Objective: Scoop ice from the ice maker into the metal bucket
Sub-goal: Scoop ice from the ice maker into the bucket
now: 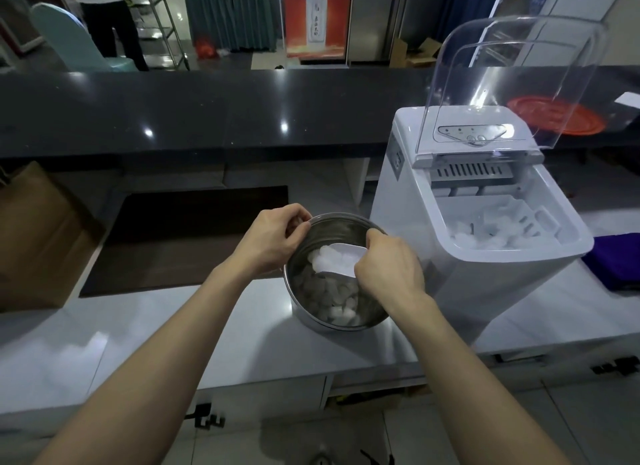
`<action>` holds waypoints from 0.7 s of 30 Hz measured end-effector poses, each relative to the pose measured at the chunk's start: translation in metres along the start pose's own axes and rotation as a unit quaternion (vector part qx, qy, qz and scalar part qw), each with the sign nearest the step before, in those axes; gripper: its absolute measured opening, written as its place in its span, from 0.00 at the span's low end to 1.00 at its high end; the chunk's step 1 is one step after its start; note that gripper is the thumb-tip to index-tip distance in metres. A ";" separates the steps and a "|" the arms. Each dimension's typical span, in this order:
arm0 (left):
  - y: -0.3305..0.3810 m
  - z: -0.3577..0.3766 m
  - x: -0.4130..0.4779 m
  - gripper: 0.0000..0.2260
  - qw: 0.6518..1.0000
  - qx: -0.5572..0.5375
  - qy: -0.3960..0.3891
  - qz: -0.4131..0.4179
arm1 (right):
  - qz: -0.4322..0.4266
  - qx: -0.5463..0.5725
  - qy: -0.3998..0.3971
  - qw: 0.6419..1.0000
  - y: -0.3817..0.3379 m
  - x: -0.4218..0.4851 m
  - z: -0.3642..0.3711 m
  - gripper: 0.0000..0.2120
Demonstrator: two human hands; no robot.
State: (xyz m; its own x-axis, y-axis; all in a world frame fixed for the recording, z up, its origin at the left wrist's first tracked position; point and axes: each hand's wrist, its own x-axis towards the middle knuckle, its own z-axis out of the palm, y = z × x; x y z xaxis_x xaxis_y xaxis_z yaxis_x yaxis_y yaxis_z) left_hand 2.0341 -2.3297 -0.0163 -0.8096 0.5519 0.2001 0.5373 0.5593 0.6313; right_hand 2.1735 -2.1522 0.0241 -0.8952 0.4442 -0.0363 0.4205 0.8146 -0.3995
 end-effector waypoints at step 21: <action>-0.018 0.006 0.019 0.10 0.999 0.029 0.007 -0.017 | -0.065 -0.097 0.107 0.987 -0.003 -0.010 -0.027 0.05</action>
State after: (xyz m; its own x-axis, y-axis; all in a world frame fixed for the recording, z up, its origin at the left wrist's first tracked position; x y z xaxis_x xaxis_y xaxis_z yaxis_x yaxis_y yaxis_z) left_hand 2.0099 -2.3259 -0.0283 -0.8308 0.5232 0.1899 0.5218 0.6132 0.5931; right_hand 2.1849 -2.1487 0.0505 -0.9005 0.3832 0.2056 0.3433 0.9166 -0.2050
